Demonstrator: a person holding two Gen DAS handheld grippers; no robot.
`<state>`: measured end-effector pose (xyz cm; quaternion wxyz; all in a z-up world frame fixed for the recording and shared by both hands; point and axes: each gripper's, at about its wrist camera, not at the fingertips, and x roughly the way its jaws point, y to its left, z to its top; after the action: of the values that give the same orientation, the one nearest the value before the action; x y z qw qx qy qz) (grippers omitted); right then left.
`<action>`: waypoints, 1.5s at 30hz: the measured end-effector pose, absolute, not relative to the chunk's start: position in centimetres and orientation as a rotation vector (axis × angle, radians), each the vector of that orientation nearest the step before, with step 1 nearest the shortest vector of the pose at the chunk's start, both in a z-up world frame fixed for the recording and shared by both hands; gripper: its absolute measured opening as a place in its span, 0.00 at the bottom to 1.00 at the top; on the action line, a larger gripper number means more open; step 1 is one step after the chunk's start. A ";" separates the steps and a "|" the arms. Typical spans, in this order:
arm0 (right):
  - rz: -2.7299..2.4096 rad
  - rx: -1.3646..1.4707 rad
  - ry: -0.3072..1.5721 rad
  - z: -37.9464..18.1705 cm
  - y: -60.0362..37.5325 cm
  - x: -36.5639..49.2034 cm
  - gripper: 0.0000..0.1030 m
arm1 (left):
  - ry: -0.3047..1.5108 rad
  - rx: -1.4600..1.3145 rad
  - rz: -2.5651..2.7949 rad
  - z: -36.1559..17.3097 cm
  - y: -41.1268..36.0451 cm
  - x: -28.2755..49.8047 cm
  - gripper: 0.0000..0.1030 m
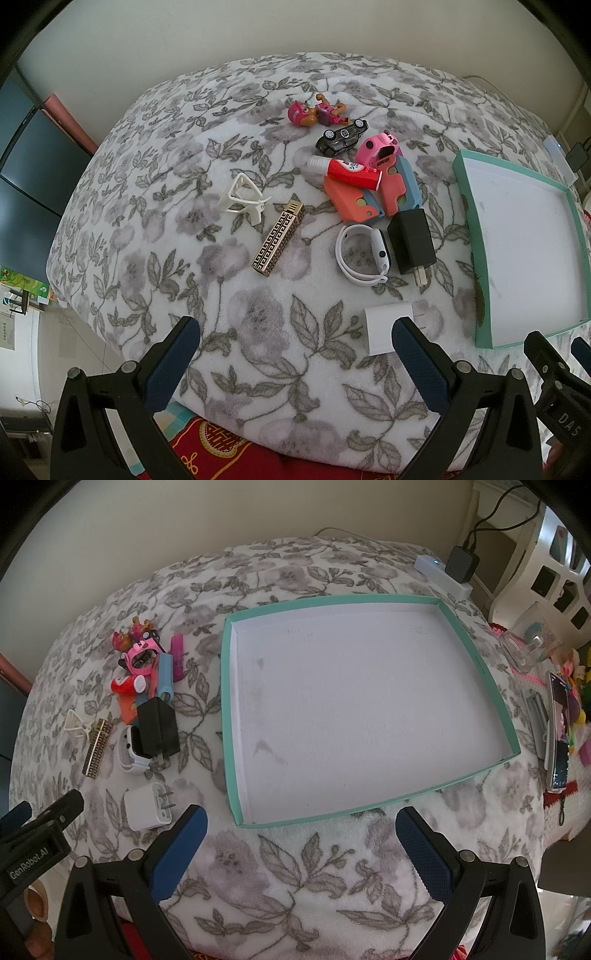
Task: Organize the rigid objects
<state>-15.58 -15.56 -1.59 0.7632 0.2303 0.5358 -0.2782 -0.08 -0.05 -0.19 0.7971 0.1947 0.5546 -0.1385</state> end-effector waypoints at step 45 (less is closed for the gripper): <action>-0.582 0.485 1.176 -1.9 -15.2 -14.7 1.00 | 1.195 0.384 -0.310 -0.5 0.2 0.4 1.00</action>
<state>-14.65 -15.22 -1.87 0.7653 0.2231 0.5412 -0.2678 0.42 0.24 -0.49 0.7983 0.1791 0.5566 -0.1446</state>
